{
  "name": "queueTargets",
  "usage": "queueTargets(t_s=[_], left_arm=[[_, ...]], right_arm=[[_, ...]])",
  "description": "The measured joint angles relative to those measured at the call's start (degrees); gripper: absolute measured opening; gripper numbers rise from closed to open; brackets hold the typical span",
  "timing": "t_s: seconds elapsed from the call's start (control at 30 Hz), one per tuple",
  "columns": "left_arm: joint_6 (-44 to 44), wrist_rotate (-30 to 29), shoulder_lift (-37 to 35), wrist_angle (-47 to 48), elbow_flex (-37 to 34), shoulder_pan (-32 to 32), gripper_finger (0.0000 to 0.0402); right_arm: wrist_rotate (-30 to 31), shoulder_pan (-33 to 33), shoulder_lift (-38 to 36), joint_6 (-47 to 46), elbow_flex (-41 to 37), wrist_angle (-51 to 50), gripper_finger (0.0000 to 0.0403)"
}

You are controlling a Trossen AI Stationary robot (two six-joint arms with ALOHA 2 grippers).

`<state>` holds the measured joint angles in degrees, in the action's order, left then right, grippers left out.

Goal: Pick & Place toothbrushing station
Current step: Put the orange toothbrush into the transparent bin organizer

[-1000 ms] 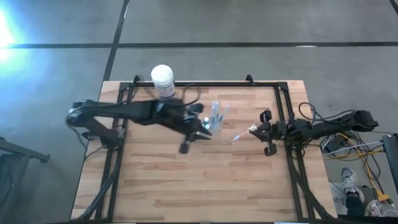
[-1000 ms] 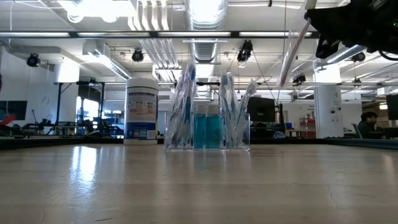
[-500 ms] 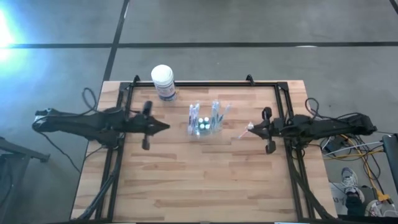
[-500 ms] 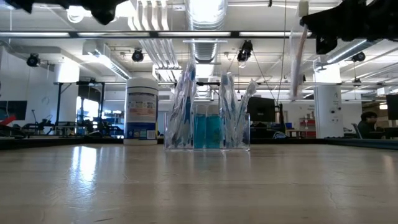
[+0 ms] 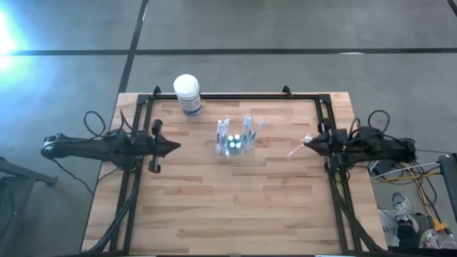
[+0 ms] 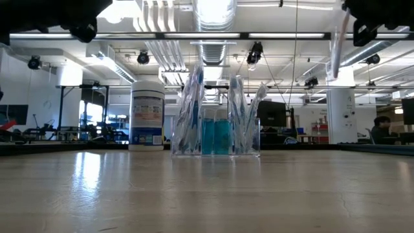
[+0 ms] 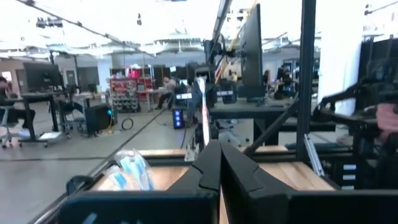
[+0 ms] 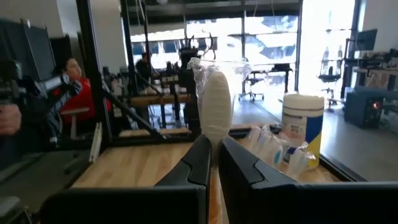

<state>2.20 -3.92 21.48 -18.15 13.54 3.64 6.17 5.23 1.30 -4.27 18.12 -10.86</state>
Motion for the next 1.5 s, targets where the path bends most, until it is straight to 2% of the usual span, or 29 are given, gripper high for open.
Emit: queueTargets(t_s=[0.33, 0.73, 0.87, 1.0, 1.2, 1.5], left_arm=[[0.7, -4.9, -2.9, -0.4, -3.2, -0.4, 0.0004], [0.7, -5.2, -3.1, -0.8, -5.1, -0.4, 0.0010], [1.7, -5.2, -3.1, -1.0, -6.1, -0.5, 0.0007], [2.2, -7.1, -3.1, -2.0, -7.0, -0.5, 0.0011], [2.5, -11.3, -3.1, -4.5, -7.3, -0.5, 0.0015], [4.1, -11.5, -3.1, -4.6, -7.3, -0.5, 0.0011]], right_arm=[[-0.2, 0.0, 0.5, -1.4, -6.5, 4.7, 0.0013], [0.0, 0.0, -1.2, -1.8, -12.6, 9.9, 0.0013], [4.6, 0.0, 0.1, -2.3, -12.7, 12.9, 0.0013], [7.4, -0.1, 6.0, -2.7, -10.5, 15.0, 0.0013], [8.1, -0.1, 20.4, 0.2, -4.8, 24.2, 0.0013], [8.3, -3.0, 40.1, 4.8, 2.8, 34.8, 0.0013]])
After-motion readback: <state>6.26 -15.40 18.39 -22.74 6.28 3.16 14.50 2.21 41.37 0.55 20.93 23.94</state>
